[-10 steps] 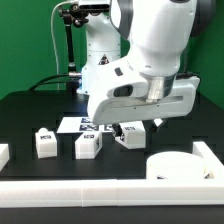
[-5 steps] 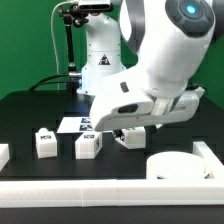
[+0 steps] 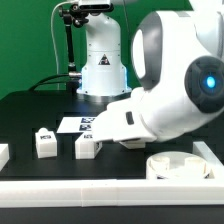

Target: Assemble stool

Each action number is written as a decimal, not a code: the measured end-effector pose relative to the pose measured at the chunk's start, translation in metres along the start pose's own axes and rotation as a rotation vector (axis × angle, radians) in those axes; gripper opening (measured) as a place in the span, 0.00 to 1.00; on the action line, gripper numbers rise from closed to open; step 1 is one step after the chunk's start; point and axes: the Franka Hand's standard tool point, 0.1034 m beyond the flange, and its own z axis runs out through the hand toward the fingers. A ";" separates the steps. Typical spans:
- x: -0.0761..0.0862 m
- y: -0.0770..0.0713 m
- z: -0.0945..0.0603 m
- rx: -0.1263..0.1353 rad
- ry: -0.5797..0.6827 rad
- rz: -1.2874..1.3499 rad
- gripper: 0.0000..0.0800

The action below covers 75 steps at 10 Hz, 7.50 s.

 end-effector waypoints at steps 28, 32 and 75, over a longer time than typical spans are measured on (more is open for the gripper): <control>-0.015 -0.014 -0.132 0.022 0.739 -0.019 0.41; -0.012 -0.008 -0.143 -0.008 0.975 -0.009 0.41; 0.040 0.002 -0.195 -0.215 1.494 -0.145 0.41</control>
Offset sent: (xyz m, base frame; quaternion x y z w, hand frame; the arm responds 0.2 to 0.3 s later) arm -0.0034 0.0037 -0.0056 0.0170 0.0109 -0.0106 0.9997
